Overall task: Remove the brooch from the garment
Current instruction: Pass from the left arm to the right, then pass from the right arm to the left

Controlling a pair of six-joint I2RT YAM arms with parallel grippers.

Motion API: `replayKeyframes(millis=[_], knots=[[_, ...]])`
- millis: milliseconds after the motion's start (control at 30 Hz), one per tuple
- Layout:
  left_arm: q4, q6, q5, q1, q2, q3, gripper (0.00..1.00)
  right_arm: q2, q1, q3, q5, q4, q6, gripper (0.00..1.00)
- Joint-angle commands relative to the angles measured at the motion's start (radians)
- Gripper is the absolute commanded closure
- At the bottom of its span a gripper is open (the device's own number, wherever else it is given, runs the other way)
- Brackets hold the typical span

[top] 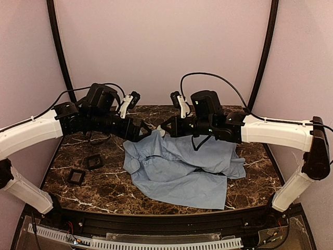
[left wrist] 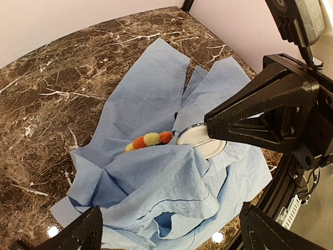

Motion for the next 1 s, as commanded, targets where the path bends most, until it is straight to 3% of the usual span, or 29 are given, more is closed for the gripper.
replayKeyframes(millis=[0, 200, 533, 867, 967], knots=[[0.044, -0.025, 0.067, 0.027, 0.030, 0.024, 0.07, -0.044, -0.007, -0.021, 0.006, 0.094, -0.001, 1.00], [0.125, -0.053, 0.174, 0.077, 0.070, 0.026, 0.07, -0.043, 0.007, -0.036, 0.060, 0.129, -0.019, 1.00], [0.111, 0.013, 0.285, 0.102, 0.140, 0.039, 0.09, -0.013, 0.027, 0.007, 0.074, 0.128, -0.026, 1.00], [0.108, 0.063, 0.208, 0.102, 0.159, 0.069, 0.11, 0.001, 0.030, 0.027, 0.073, 0.109, -0.030, 1.00], [0.099, 0.070, 0.240, 0.102, 0.178, 0.081, 0.22, 0.006, 0.030, 0.033, 0.074, 0.108, -0.032, 1.00]])
